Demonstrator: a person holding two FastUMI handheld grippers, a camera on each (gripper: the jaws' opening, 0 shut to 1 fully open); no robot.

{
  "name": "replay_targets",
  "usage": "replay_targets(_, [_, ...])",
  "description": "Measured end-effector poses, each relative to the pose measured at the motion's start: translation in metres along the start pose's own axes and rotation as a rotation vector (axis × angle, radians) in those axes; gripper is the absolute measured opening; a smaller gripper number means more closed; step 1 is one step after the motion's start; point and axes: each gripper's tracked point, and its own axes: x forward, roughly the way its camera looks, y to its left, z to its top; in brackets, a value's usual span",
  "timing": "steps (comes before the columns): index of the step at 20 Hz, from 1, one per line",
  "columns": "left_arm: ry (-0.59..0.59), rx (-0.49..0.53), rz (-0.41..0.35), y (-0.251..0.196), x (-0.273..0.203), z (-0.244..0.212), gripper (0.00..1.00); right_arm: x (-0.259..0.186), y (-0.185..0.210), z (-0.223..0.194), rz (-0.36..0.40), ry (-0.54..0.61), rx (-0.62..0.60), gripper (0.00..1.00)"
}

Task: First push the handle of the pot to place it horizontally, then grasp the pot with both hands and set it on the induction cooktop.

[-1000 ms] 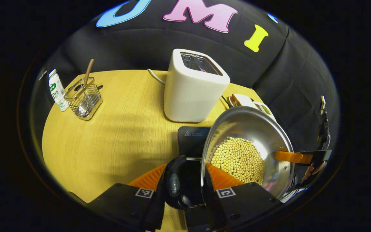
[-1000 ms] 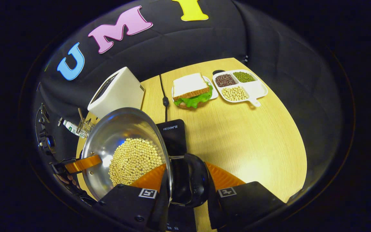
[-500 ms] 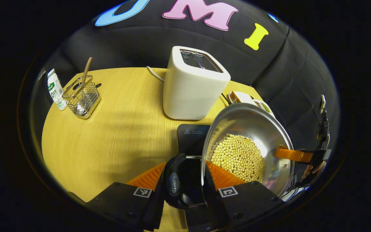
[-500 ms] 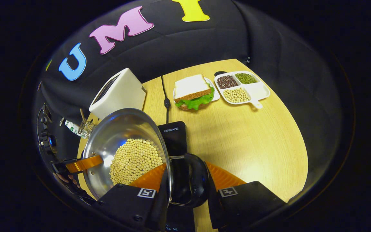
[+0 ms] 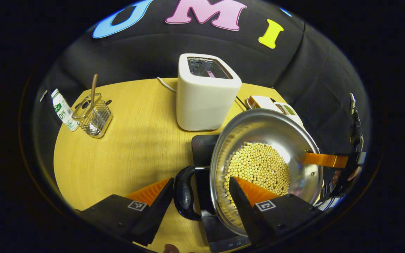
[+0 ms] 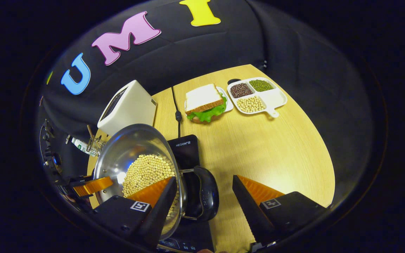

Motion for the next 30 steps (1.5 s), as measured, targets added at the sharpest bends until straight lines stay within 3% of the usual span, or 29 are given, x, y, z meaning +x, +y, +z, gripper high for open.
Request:
replay_targets(7, [-0.147,0.018,0.041,0.003,-0.053,0.02,0.95,-0.041,0.004,0.012,-0.034,-0.113,-0.057,0.99])
replay_targets(15, [-0.448,0.042,0.107,0.016,-0.159,0.041,0.96,-0.111,0.009,0.055,-0.111,-0.376,-0.196,0.99])
replay_targets(20, [-0.635,0.107,0.129,0.035,-0.228,0.041,0.95,-0.174,0.02,0.061,-0.193,-0.537,-0.191,0.99])
replay_targets(23, [-0.695,0.129,0.101,0.036,-0.265,0.033,0.95,-0.221,0.036,0.055,-0.231,-0.656,-0.164,0.99])
replay_targets(26, [-0.764,0.207,0.141,0.039,-0.3,0.027,0.95,-0.272,0.048,0.051,-0.217,-0.757,-0.088,0.99])
replay_targets(30, [-0.827,0.184,0.124,0.01,-0.342,0.014,0.95,-0.347,0.043,0.061,-0.179,-0.972,-0.077,0.98])
